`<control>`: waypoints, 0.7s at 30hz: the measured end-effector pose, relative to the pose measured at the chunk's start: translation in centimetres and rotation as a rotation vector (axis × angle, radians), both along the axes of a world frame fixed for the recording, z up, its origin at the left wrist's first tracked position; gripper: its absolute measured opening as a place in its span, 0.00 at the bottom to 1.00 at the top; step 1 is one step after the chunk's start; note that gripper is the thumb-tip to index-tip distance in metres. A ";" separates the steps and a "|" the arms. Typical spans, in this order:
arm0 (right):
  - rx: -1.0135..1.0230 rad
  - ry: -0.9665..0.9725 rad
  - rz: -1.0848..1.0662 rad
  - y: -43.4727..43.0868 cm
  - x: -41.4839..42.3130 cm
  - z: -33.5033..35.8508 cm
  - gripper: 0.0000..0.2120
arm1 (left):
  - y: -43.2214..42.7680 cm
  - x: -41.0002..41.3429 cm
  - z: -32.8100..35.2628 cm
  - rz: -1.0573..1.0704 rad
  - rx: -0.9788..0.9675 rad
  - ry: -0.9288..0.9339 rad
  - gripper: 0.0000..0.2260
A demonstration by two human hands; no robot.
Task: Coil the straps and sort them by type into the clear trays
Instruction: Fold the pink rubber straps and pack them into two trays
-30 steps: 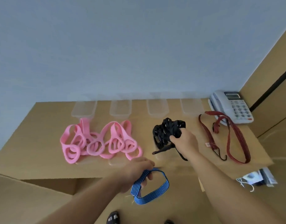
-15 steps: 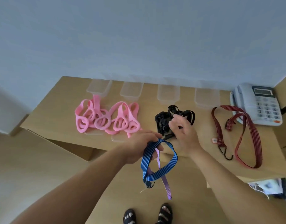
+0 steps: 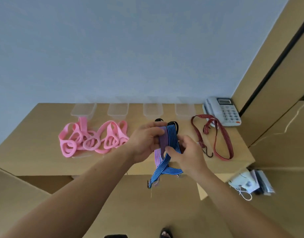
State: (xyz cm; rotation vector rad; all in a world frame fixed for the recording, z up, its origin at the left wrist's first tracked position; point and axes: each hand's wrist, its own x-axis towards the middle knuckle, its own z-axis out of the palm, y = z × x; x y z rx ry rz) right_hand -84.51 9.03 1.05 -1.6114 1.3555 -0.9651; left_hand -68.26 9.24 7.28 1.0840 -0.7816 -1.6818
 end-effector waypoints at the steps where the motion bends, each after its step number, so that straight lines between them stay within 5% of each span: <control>1: 0.014 -0.024 -0.022 0.5 -0.2 0.4 0.09 | 0.3 -0.1 0.3 -0.007 -0.010 0.002 0.12; 8: 0.156 -0.656 0.061 2.3 -1.9 7.1 0.03 | 2.7 0.4 1.1 0.000 -0.227 -0.330 0.08; 12: 0.176 -0.930 0.120 2.4 -0.5 11.5 0.05 | 3.8 0.1 0.3 -0.372 -0.336 -0.403 0.27; 21: 0.230 -1.026 0.037 1.3 0.1 15.7 0.05 | 4.6 -1.8 -0.7 -0.526 -0.364 -0.472 0.12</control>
